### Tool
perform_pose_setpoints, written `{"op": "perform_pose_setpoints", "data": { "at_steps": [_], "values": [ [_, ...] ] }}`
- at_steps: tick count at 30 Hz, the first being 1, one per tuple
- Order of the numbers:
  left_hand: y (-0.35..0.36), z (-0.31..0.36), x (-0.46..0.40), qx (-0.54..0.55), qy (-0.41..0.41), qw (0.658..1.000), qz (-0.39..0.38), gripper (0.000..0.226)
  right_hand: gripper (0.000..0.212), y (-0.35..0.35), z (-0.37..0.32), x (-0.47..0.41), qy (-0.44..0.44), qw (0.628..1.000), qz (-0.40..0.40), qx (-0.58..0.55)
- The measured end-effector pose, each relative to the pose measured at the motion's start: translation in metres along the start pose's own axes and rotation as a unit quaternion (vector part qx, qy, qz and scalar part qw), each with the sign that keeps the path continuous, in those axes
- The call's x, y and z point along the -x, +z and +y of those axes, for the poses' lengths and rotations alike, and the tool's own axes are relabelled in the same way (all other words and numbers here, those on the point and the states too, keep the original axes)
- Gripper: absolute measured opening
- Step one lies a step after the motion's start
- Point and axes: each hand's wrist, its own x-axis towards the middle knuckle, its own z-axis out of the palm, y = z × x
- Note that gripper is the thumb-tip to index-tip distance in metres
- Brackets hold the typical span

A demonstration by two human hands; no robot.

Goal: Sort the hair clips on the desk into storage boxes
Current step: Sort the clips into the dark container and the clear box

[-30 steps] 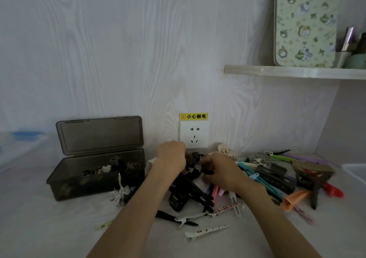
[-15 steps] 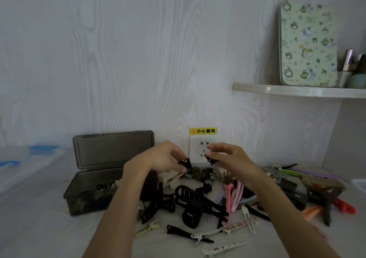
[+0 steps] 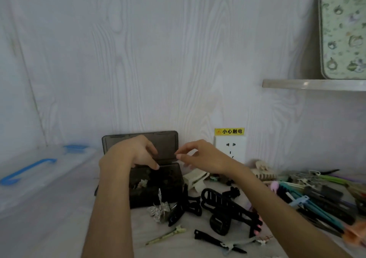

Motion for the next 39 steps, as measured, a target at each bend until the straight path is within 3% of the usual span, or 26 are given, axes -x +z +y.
{"op": "perform_pose_setpoints", "data": {
  "at_steps": [3,7,11,16,20,25,27,30,34,39],
  "values": [
    [-0.002,0.014,0.005,0.021,0.036,0.999,0.019,0.044,0.021,-0.037,0.004,0.008,0.014,0.997,-0.026,0.074],
    [0.017,0.059,0.000,0.071,0.154,0.984,0.055,0.029,0.023,-0.076,0.020,0.020,0.100,0.979,-0.059,0.169],
    [0.062,0.099,-0.025,0.025,0.214,0.972,0.097,0.034,0.032,-0.085,0.039,0.025,0.177,0.955,-0.089,0.222],
    [0.097,0.102,-0.042,-0.126,0.170,0.975,0.066,0.041,0.040,-0.070,0.058,0.021,0.166,0.927,-0.173,0.287],
    [0.087,0.086,-0.044,-0.207,0.091,0.973,0.052,0.039,0.037,-0.058,0.065,0.022,0.151,0.934,-0.139,0.294],
    [0.071,0.075,-0.042,-0.244,0.020,0.969,-0.033,0.053,0.025,-0.045,0.062,0.021,0.154,0.925,-0.112,0.328],
    [0.071,0.074,-0.044,-0.234,0.021,0.972,-0.019,0.050,0.019,-0.047,0.060,0.020,0.169,0.920,-0.139,0.325],
    [0.080,0.077,-0.047,-0.223,0.052,0.973,0.040,0.037,0.034,-0.060,0.054,0.023,0.174,0.919,-0.185,0.301],
    [0.099,0.084,-0.054,-0.221,0.110,0.968,0.037,0.034,0.039,-0.083,0.045,0.028,0.163,0.949,-0.128,0.236],
    [0.111,0.087,-0.058,-0.240,0.119,0.961,0.067,0.030,0.056,-0.067,0.057,0.026,0.191,0.904,-0.189,0.333]
  ]
}}
